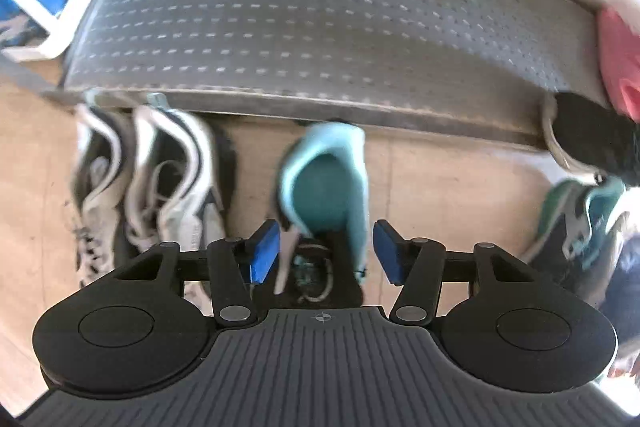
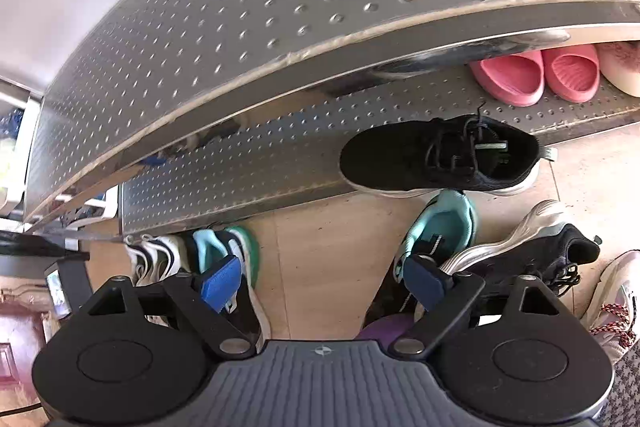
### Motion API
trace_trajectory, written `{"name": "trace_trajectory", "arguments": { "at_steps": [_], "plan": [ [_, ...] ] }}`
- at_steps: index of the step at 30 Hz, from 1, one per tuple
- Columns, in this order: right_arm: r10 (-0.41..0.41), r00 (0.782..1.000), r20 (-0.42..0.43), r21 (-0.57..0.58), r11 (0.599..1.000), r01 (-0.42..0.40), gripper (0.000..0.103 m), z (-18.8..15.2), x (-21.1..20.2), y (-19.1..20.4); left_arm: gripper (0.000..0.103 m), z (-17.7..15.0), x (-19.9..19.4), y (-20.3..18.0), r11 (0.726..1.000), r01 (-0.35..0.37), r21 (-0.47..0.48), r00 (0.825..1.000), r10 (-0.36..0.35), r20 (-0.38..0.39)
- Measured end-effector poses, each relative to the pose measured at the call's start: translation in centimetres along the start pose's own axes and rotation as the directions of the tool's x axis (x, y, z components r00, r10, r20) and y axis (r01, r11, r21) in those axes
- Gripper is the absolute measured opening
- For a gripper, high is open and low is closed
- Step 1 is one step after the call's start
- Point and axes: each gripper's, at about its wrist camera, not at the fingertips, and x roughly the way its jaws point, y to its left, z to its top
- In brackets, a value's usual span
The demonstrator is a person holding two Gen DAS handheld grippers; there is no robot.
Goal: Organize scattered shoes
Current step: 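Carry the teal-lined sneaker with the left gripper and set it beside the white sneakers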
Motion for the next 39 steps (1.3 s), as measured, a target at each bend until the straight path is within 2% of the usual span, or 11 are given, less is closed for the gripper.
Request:
{"name": "trace_trajectory", "arguments": {
  "at_steps": [6, 12, 13, 15, 19, 23, 26, 31, 35, 37, 39],
  "plan": [
    [-0.023, 1.000, -0.015, 0.025, 0.999, 0.023, 0.090, 0.2, 0.5, -0.7, 0.059, 0.5, 2.5, -2.6, 0.998, 0.024, 0.052, 0.999, -0.022, -0.039],
    [-0.014, 0.999, -0.033, 0.026, 1.000, 0.014, 0.091, 0.4, 0.9, -0.6, 0.055, 0.7, 7.0, -4.4, 0.988, -0.048, 0.150, 0.993, 0.064, -0.099],
    [-0.011, 0.999, -0.041, 0.018, 1.000, 0.011, 0.091, 0.4, 1.0, -0.4, 0.045, 0.5, 7.9, -4.8, 0.979, -0.082, 0.189, 0.988, 0.104, -0.113],
    [-0.005, 0.998, -0.060, 0.000, 1.000, 0.005, 0.091, 0.3, 1.2, 0.0, 0.033, -0.2, 9.0, -5.6, 0.947, -0.143, 0.288, 0.977, 0.181, -0.110],
    [0.000, 0.997, -0.078, -0.017, 1.000, -0.001, 0.091, 0.3, 1.5, 0.5, 0.029, -0.6, 9.3, -7.0, 0.899, -0.234, 0.370, 0.962, 0.270, -0.048],
    [0.008, 0.997, -0.080, -0.023, 1.000, -0.010, 0.091, 0.5, 1.5, 0.9, 0.031, -0.5, 9.2, -7.1, 0.861, -0.273, 0.429, 0.951, 0.309, -0.013],
    [0.010, 0.997, -0.081, -0.030, 0.999, -0.012, 0.091, 0.5, 1.5, 1.1, 0.034, -1.6, 9.4, -8.4, 0.778, -0.314, 0.545, 0.935, 0.352, 0.037],
    [-0.006, 0.997, -0.074, -0.022, 1.000, 0.004, 0.092, 0.5, 1.4, 0.7, 0.044, -2.4, 8.7, -9.1, 0.697, -0.356, 0.622, 0.915, 0.397, 0.079],
    [-0.002, 0.998, -0.058, -0.021, 1.000, 0.001, 0.092, 0.5, 1.0, 0.2, 0.046, -1.9, 6.0, -8.6, 0.749, -0.279, 0.601, 0.951, 0.304, 0.063],
    [-0.012, 0.999, -0.045, -0.016, 1.000, 0.012, 0.092, 0.6, 0.7, -0.2, 0.061, -1.2, 3.2, -8.3, 0.814, -0.206, 0.543, 0.971, 0.237, 0.014],
    [-0.017, 0.999, -0.035, -0.010, 1.000, 0.016, 0.092, 0.7, 0.4, -0.4, 0.066, -0.7, 0.6, -8.2, 0.862, -0.151, 0.484, 0.982, 0.187, -0.027]
  ]
}}
